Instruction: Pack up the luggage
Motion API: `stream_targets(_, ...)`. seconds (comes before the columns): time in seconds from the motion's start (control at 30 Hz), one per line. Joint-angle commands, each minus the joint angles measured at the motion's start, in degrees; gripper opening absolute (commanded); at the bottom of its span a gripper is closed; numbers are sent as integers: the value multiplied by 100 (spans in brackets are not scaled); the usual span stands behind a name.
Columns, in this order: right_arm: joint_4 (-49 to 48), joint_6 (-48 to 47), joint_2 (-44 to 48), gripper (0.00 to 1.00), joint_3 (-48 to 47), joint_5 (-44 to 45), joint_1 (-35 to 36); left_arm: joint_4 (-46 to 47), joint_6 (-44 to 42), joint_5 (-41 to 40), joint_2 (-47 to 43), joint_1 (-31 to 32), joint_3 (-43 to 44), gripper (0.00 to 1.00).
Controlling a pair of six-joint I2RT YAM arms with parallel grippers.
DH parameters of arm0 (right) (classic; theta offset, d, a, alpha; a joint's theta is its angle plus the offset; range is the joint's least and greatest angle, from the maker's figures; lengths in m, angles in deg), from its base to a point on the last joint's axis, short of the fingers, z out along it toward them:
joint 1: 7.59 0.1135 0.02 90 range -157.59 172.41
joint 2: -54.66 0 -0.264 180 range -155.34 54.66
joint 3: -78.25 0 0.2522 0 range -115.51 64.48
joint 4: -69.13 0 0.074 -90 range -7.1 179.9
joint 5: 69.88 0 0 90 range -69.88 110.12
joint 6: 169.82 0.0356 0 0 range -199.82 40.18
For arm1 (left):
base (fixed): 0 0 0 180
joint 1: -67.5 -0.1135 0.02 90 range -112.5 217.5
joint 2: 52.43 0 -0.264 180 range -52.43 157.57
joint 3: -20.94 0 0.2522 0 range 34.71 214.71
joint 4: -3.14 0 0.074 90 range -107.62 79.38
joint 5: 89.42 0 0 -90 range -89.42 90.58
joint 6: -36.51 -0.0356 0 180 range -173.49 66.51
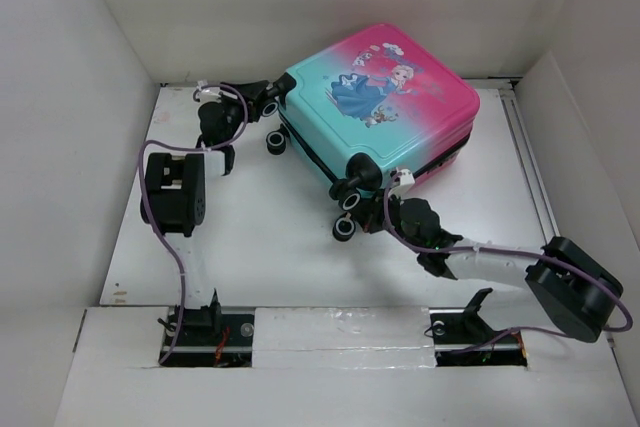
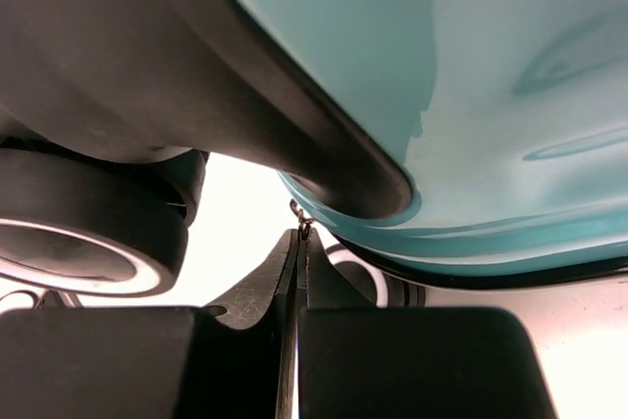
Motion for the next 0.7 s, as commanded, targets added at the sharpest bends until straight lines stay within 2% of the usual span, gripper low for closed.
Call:
stream_targets(0.0,-180,-13,265,0,-116,-544,180,324,34,75,18,78,264,7)
stream_targets(0.03,-111,-13,265,0,-116,-544,180,324,34,75,18,78,316,0)
stream_targets(0.13,13,-13,397,0,-116,-535,93,324,-18,75,-60,78,116,0)
stream_targets(0.2,144,-74,546,0,-169,-736,-48,673,-19,-13,-280,78,-183,0)
stream_targets(0.4,865,-75,766,0,-669,-1807,-1005,1562,-282,-311,-1411,-89,-2273,0)
stream_targets(0.57,1559,-321,1082,0,-1267,-2090,-1691,2476,-300,-311,-2081,-160,-3610,0)
stream_targets(0.67,1850,-321,1136,0,-1715,-2319,-2306,2477,-414,-311,-2783,-46,-4331,0)
